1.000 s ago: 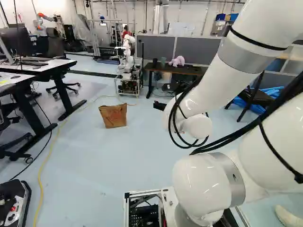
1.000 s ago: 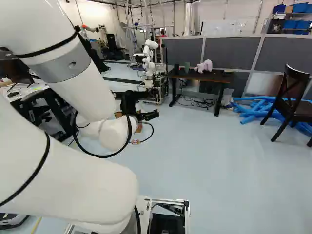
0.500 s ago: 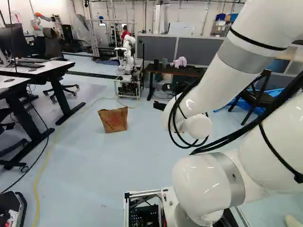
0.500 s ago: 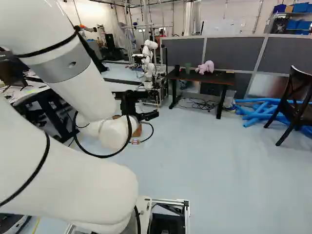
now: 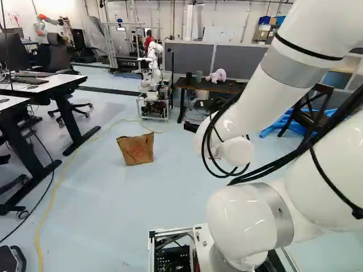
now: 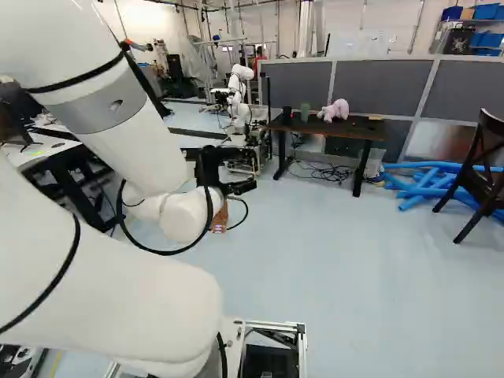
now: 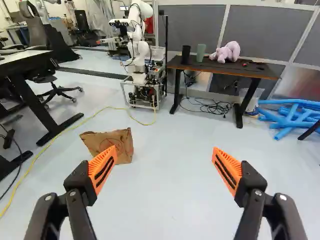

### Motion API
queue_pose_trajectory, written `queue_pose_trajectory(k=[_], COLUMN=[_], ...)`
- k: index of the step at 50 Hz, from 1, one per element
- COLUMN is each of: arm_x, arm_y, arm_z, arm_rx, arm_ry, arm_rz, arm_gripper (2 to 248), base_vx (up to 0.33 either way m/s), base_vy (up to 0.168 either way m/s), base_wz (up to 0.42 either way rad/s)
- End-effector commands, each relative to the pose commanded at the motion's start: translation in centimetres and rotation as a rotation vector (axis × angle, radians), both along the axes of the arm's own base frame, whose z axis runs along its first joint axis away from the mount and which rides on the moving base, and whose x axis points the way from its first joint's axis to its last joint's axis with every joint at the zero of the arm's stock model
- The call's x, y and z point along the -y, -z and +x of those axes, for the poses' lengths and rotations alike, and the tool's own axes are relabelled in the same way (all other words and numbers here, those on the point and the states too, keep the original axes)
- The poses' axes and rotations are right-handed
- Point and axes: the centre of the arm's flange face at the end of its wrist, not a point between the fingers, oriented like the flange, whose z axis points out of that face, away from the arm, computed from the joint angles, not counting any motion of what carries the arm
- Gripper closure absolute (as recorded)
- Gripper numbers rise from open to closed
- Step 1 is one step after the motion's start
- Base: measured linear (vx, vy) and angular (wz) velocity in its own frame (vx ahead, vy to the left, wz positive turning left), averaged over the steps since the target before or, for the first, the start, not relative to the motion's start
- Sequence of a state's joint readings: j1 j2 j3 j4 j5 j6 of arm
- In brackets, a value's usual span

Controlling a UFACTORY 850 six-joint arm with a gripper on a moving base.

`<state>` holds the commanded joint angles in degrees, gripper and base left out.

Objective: Pick up the bag on the ground and place it on the table

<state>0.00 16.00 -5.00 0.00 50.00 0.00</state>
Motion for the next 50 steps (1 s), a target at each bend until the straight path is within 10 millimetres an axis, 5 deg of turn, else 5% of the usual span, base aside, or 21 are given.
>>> queue_pose_trajectory(k=[50], arm_x=[0.00], arm_y=[0.00], arm_z=[0.00], arm_rx=[0.000], arm_ry=[0.000], arm_rz=[0.000], arm_gripper=[3], base_vx=[0.203], base_vy=[0.098], base_wz=[0.124])
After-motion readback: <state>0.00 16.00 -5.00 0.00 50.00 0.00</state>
